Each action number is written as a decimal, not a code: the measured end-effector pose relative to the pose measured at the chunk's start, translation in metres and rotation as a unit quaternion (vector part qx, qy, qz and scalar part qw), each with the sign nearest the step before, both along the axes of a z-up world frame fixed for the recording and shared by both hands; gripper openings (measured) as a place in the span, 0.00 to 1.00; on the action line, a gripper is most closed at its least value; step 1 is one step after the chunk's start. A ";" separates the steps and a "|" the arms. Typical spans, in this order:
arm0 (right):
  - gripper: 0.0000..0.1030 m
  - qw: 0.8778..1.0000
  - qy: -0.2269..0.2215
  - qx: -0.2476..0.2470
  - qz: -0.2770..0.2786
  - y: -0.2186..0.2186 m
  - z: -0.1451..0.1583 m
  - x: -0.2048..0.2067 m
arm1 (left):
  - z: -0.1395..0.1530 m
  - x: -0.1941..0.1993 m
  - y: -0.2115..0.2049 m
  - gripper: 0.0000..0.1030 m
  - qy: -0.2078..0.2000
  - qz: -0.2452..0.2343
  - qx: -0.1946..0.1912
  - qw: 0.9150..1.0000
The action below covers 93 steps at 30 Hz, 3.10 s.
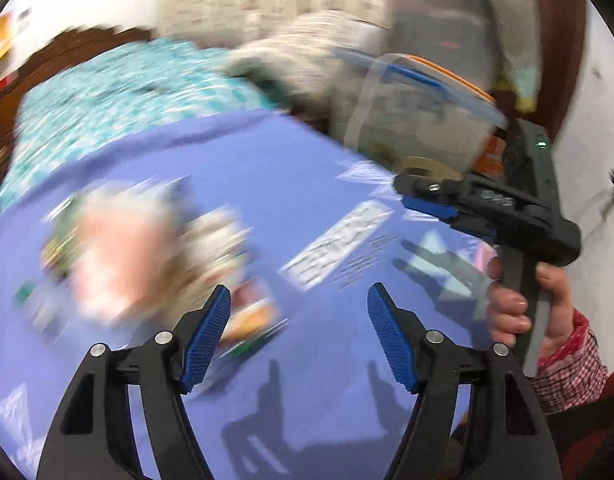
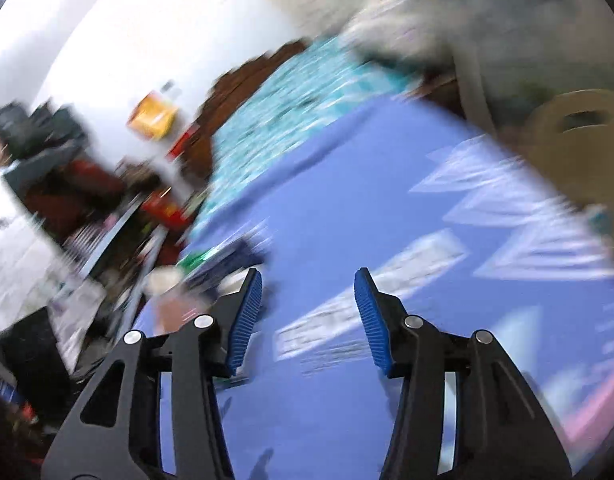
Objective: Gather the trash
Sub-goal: 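Grasp the pink paper cup with the right tool while the left tool grasps the plastic bottle, then carry cup and bottle to the beige bin and release both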
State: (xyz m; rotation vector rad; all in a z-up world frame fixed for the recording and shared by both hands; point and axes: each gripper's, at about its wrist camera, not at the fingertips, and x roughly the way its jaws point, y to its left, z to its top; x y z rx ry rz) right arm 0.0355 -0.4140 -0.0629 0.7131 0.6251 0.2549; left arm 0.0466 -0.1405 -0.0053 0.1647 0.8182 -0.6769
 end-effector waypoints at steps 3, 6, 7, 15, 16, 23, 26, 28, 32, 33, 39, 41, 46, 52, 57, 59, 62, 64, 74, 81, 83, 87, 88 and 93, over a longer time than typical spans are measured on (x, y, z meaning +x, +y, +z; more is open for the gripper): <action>0.70 0.997 -0.005 0.002 0.080 0.066 0.005 0.022 | 0.001 0.007 0.066 0.65 0.027 0.068 -0.030 0.997; 0.72 0.992 -0.002 -0.011 0.127 0.118 0.008 0.044 | -0.003 0.017 0.128 0.65 0.054 0.140 -0.075 0.986; 0.72 0.991 -0.001 -0.018 0.136 0.131 0.008 0.053 | -0.005 0.023 0.146 0.65 0.070 0.162 -0.092 0.980; 0.34 0.986 0.048 -0.009 0.162 0.174 -0.009 0.098 | -0.035 0.068 0.215 0.69 0.170 0.229 -0.163 0.944; 0.34 0.985 0.054 -0.012 0.162 0.179 -0.010 0.098 | -0.037 0.070 0.216 0.71 0.176 0.229 -0.167 0.943; 0.33 0.970 0.073 0.003 0.233 0.222 -0.016 0.065 | -0.027 0.093 0.206 0.84 0.146 0.248 -0.129 0.949; 0.33 0.971 0.064 -0.007 0.231 0.227 -0.013 0.049 | -0.029 0.094 0.197 0.86 0.129 0.259 -0.082 0.954; 0.33 0.979 0.049 -0.022 0.198 0.212 -0.006 0.040 | -0.031 0.087 0.197 0.86 0.123 0.257 -0.070 0.956; 0.33 0.987 0.027 -0.022 0.156 0.179 0.008 0.023 | -0.041 0.075 0.193 0.86 0.098 0.272 -0.003 0.957; 0.33 0.989 0.021 -0.025 0.145 0.171 0.012 0.018 | -0.044 0.074 0.193 0.86 0.095 0.273 0.006 0.957; 0.33 0.996 0.012 -0.035 0.086 0.124 0.017 -0.005 | -0.055 0.050 0.184 0.58 0.058 0.270 0.069 0.959; 0.33 0.997 0.019 -0.029 0.068 0.110 0.013 -0.011 | -0.049 0.043 0.184 0.57 0.053 0.267 0.062 0.960; 0.33 0.999 0.023 -0.020 0.021 0.075 0.007 -0.026 | -0.011 0.017 0.181 0.57 0.016 0.243 0.002 0.970; 0.33 0.999 0.027 -0.029 -0.034 0.042 0.001 -0.043 | 0.018 0.005 0.143 0.57 0.001 0.167 -0.036 0.985; 0.33 0.997 0.040 -0.025 -0.067 0.019 -0.007 -0.054 | 0.016 0.012 0.081 0.57 0.011 0.090 -0.023 0.996; 0.33 0.995 0.041 -0.030 -0.086 0.007 -0.009 -0.062 | 0.013 0.017 0.052 0.57 0.018 0.057 -0.016 0.998; 0.33 0.992 0.043 -0.037 -0.117 -0.013 -0.013 -0.072 | 0.010 0.028 0.002 0.57 0.031 0.008 -0.005 0.999; 0.33 0.989 0.046 -0.030 -0.139 -0.031 -0.017 -0.079 | 0.009 0.035 -0.028 0.57 0.041 -0.025 0.002 0.999; 0.33 0.962 0.056 -0.004 -0.268 -0.145 -0.032 -0.111 | -0.018 0.055 -0.211 0.57 0.089 -0.175 0.077 0.977; 0.33 0.948 0.087 -0.012 -0.305 -0.202 -0.043 -0.106 | -0.044 0.050 -0.323 0.58 0.079 -0.244 0.153 0.954; 0.33 0.947 0.098 -0.017 -0.306 -0.209 -0.046 -0.100 | -0.053 0.052 -0.343 0.59 0.080 -0.248 0.166 0.951; 0.33 0.947 0.110 -0.032 -0.301 -0.216 -0.050 -0.088 | -0.061 0.054 -0.362 0.60 0.068 -0.246 0.182 0.950; 0.33 0.947 0.112 -0.038 -0.299 -0.215 -0.050 -0.085 | -0.062 0.052 -0.364 0.60 0.063 -0.245 0.185 0.950; 0.38 0.947 0.126 -0.054 -0.290 -0.213 -0.052 -0.077 | -0.057 0.058 -0.371 0.77 0.046 -0.233 0.183 0.954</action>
